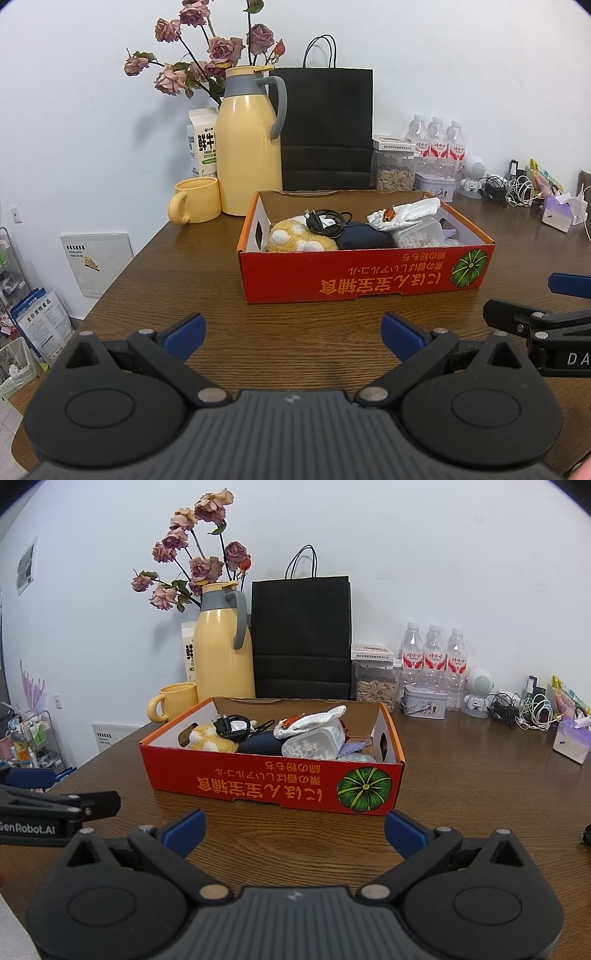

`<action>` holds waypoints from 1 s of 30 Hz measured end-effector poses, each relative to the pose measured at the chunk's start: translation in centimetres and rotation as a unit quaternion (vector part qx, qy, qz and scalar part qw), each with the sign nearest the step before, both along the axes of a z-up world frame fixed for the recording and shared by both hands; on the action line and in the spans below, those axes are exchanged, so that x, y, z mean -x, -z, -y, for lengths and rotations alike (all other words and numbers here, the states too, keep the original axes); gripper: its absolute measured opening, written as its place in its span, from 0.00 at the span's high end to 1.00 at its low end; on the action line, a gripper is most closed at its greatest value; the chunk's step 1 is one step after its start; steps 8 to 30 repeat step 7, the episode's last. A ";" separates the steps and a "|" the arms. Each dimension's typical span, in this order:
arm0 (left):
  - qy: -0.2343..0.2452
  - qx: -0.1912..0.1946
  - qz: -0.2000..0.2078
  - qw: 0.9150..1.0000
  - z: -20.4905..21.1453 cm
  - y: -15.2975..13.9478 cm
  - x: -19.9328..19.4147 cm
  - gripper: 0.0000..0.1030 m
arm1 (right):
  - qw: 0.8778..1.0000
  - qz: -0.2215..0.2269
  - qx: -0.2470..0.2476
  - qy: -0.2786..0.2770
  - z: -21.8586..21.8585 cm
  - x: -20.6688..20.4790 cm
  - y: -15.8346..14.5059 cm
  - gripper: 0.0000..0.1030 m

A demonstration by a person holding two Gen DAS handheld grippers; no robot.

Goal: Organize objects

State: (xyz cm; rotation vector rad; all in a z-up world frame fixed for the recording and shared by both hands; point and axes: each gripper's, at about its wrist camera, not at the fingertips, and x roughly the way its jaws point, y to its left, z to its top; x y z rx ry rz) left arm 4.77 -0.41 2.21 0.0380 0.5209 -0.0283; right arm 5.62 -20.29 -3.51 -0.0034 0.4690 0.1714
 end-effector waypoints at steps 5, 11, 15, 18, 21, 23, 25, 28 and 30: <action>0.006 0.004 0.002 1.000 0.0 0.2 -0.1 0.00 | 1.000 -0.002 0.000 0.000 0.0 -0.3 0.2 0.00; 0.005 0.003 0.002 1.000 0.0 0.2 -0.1 0.00 | 1.000 -0.003 0.000 -0.001 0.0 -0.3 0.3 0.00; 0.005 0.003 0.002 1.000 0.0 0.2 -0.1 0.00 | 1.000 -0.003 0.000 -0.001 0.0 -0.3 0.3 0.00; 0.005 0.003 0.002 1.000 0.0 0.2 -0.1 0.00 | 1.000 -0.003 0.000 -0.001 0.0 -0.3 0.3 0.00; 0.005 0.003 0.002 1.000 0.0 0.2 -0.1 0.00 | 1.000 -0.003 0.000 -0.001 0.0 -0.3 0.3 0.00; 0.005 0.003 0.002 1.000 0.0 0.2 -0.1 0.00 | 1.000 -0.003 0.000 -0.001 0.0 -0.3 0.3 0.00; 0.005 0.003 0.002 1.000 0.0 0.2 -0.1 0.00 | 1.000 -0.003 0.000 -0.001 0.0 -0.3 0.3 0.00; 0.005 0.003 0.002 1.000 0.0 0.2 -0.1 0.00 | 1.000 -0.003 0.000 -0.001 0.0 -0.3 0.3 0.00; 0.005 0.003 0.002 1.000 0.0 0.2 -0.1 0.00 | 1.000 -0.003 0.000 -0.001 0.0 -0.3 0.3 0.00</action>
